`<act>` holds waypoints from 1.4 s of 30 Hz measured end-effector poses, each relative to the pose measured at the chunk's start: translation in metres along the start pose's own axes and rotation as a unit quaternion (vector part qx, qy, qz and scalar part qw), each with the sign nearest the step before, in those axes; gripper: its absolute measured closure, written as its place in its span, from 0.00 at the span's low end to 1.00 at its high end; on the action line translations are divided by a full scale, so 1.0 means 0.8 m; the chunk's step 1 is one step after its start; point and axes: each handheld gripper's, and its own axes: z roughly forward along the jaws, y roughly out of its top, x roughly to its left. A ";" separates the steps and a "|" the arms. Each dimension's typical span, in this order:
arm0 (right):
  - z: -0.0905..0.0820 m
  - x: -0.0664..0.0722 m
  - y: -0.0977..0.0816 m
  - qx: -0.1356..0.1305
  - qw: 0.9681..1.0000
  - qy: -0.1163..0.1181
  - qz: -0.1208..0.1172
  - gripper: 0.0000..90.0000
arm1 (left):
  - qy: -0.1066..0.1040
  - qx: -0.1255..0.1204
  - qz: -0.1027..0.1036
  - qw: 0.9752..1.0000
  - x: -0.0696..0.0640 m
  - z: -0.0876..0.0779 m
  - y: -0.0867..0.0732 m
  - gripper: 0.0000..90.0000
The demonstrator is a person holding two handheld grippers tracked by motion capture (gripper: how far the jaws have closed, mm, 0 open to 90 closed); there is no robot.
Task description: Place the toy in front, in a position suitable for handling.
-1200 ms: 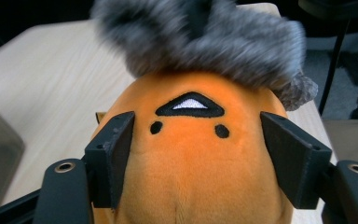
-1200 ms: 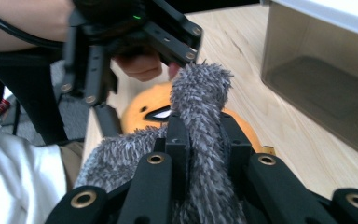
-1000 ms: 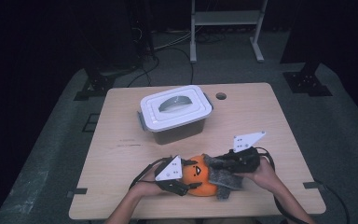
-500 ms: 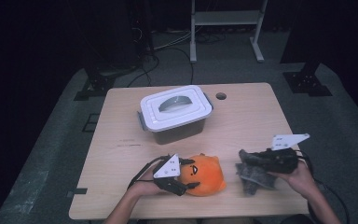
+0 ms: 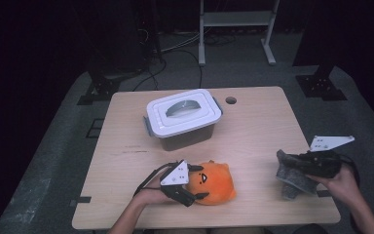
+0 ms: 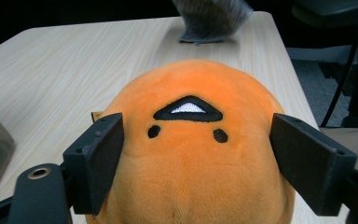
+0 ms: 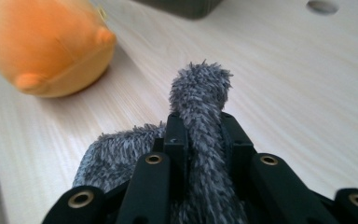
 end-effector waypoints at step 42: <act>0.070 0.051 0.022 -0.075 0.992 0.099 -0.013 0.45 | 0.027 -0.057 -0.030 0.998 0.053 -0.062 0.046 0.14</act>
